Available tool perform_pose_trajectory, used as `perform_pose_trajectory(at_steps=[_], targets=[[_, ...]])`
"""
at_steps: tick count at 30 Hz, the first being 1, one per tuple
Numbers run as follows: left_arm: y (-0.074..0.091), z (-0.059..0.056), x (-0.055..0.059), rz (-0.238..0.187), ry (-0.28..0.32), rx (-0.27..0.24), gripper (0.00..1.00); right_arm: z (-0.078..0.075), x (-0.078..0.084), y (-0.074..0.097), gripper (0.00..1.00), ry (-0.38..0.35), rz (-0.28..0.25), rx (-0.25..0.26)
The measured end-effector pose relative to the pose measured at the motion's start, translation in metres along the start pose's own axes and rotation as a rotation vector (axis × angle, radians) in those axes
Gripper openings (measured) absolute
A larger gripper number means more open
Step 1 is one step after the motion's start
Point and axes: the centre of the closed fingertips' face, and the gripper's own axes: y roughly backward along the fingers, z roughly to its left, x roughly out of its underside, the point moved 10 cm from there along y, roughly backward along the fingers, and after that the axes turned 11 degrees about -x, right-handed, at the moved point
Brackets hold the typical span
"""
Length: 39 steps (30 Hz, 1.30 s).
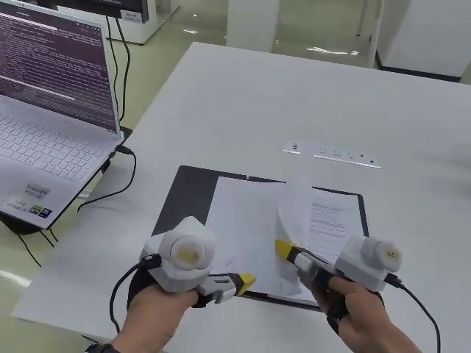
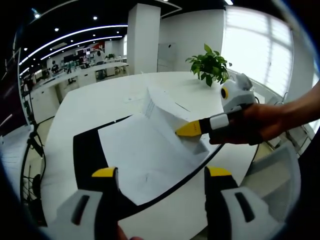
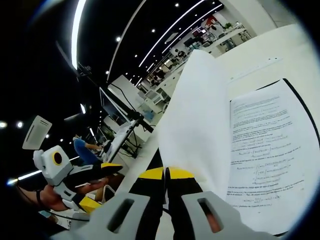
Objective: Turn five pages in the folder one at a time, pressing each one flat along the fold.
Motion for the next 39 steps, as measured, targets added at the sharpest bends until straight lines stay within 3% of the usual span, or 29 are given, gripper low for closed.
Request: perform_pose_trajectory(at_steps=[15, 22, 31, 39], targets=[[0.013, 0.018, 0.008, -0.003, 0.012, -0.025, 0.71, 0.01, 0.01, -0.032, 0.0, -0.028, 0.029, -0.028], [0.021, 0.034, 0.014, -0.014, 0.062, -0.057, 0.7, 0.017, 0.018, -0.053, 0.0, -0.031, 0.066, -0.049], [0.025, 0.042, 0.022, -0.008, 0.099, -0.077, 0.7, 0.022, 0.031, -0.073, 0.0, -0.039, 0.116, -0.069], [0.029, 0.043, 0.019, -0.022, 0.114, -0.095, 0.7, 0.019, 0.042, -0.088, 0.0, -0.088, 0.128, -0.071]])
